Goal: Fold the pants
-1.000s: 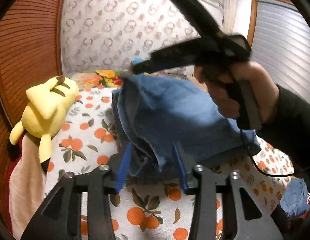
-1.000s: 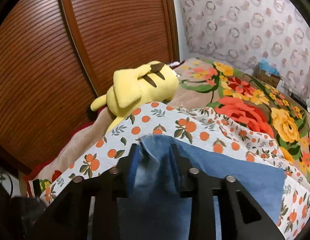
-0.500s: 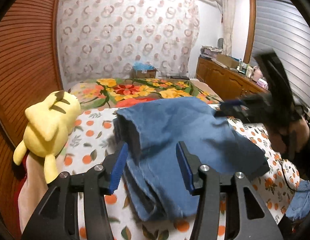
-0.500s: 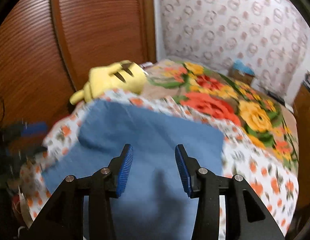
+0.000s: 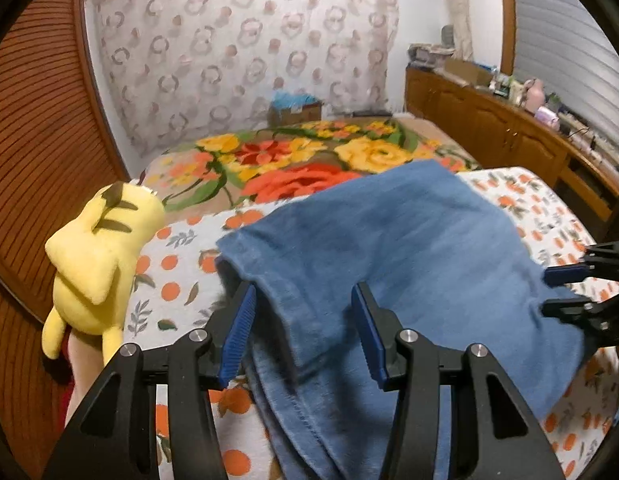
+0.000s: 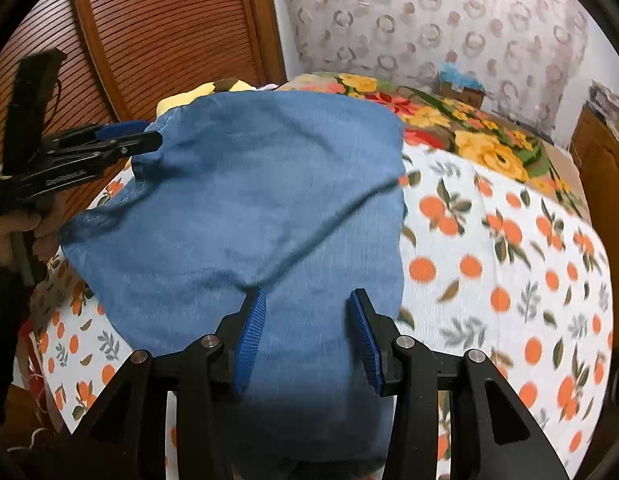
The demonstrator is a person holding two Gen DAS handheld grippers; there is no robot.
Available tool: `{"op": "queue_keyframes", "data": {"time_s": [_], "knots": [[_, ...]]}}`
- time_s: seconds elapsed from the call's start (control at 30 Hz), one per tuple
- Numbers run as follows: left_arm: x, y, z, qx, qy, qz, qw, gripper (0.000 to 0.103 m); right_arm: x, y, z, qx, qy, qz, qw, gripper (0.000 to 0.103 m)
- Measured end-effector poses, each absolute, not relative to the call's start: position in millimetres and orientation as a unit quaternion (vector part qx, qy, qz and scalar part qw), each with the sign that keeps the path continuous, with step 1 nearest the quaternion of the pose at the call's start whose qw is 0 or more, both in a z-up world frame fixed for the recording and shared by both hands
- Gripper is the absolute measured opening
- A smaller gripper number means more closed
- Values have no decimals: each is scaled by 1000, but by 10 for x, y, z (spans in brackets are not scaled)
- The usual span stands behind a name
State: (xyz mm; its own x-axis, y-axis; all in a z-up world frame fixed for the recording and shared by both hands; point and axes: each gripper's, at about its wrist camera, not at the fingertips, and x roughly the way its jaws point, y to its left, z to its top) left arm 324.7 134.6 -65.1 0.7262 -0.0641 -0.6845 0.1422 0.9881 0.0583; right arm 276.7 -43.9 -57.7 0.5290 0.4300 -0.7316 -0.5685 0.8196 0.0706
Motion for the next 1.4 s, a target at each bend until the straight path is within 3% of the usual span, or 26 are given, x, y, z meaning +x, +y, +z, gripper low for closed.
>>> {"op": "queue_keyframes", "data": {"time_s": [0.33,0.63,0.7,0.87,1.4], "knots": [[3446,1609,-1026,51,410,6,911,51,2708,-449,-673,-85,391,282,872,45],[3268,1689,-864,15,370,-30,929,51,2737,-544,-642,-73,384,297,871,46],[3249,1708,-810,8,359,-39,933,54,2800,-575,-595,-71,377,297,875,46],[3327,1761,-749,-17,346,-52,936,78,3043,-623,-401,-61,347,292,889,57],[4021,1752,-1086,-4,424,-85,901,73,4363,-210,-604,-53,380,331,862,61]]}}
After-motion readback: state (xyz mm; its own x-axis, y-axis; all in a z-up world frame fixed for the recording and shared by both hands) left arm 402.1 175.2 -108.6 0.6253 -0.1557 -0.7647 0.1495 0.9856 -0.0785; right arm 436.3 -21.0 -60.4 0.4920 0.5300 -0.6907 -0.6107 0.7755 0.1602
